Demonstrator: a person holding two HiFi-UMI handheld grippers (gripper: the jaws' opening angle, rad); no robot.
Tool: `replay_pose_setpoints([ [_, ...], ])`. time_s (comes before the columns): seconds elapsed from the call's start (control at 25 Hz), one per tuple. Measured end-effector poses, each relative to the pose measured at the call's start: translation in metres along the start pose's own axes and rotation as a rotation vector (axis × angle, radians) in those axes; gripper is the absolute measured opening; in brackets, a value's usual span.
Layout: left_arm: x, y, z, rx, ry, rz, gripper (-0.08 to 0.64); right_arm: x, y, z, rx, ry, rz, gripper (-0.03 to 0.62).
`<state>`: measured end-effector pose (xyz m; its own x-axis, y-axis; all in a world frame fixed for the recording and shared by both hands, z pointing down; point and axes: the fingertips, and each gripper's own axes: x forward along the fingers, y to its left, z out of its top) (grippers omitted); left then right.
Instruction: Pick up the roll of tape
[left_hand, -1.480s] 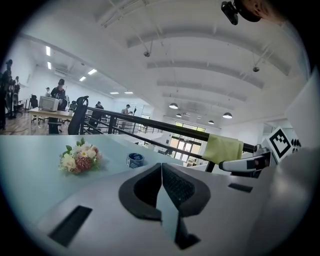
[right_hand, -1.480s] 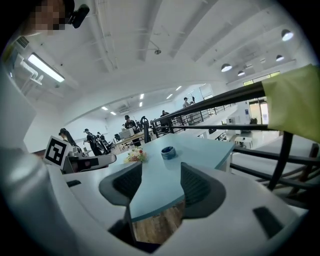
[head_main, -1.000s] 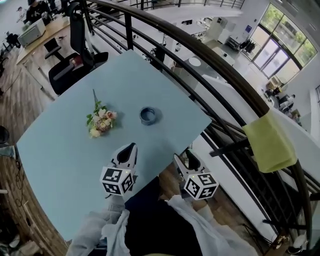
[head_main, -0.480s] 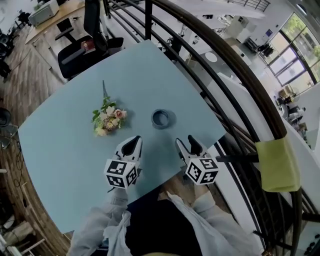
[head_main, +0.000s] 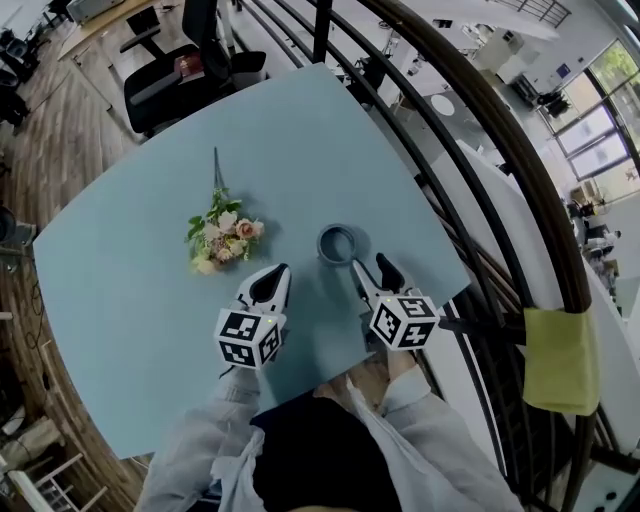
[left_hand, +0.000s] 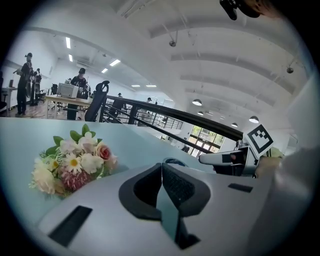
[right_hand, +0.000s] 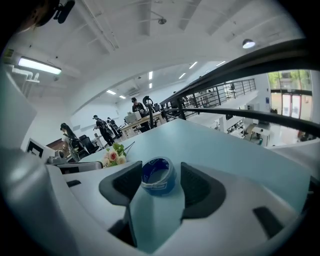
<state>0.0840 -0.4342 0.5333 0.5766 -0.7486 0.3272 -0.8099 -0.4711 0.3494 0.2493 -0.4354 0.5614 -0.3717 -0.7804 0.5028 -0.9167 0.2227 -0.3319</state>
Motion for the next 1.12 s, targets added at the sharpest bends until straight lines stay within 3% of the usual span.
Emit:
replay_pose_setpoints([
  [0.48, 0.020, 0.017, -0.024, -0.065, 0.060, 0.012, 0.017, 0.070, -0.013, -0.003, -0.015, 0.116, -0.034, 0.242],
  [0.72, 0.024, 0.015, -0.029, -0.087, 0.070, -0.002, 0.017, 0.089, -0.016, -0.015, -0.081, 0.224, -0.089, 0.210],
  [0.88, 0.023, 0.019, -0.030, -0.096, 0.072, 0.002, 0.017, 0.096, -0.019, -0.026, -0.073, 0.278, -0.113, 0.173],
  [1.12, 0.016, 0.021, -0.029, -0.094, 0.059, 0.027, 0.017, 0.097, -0.025, -0.029, -0.088, 0.278, -0.133, 0.120],
])
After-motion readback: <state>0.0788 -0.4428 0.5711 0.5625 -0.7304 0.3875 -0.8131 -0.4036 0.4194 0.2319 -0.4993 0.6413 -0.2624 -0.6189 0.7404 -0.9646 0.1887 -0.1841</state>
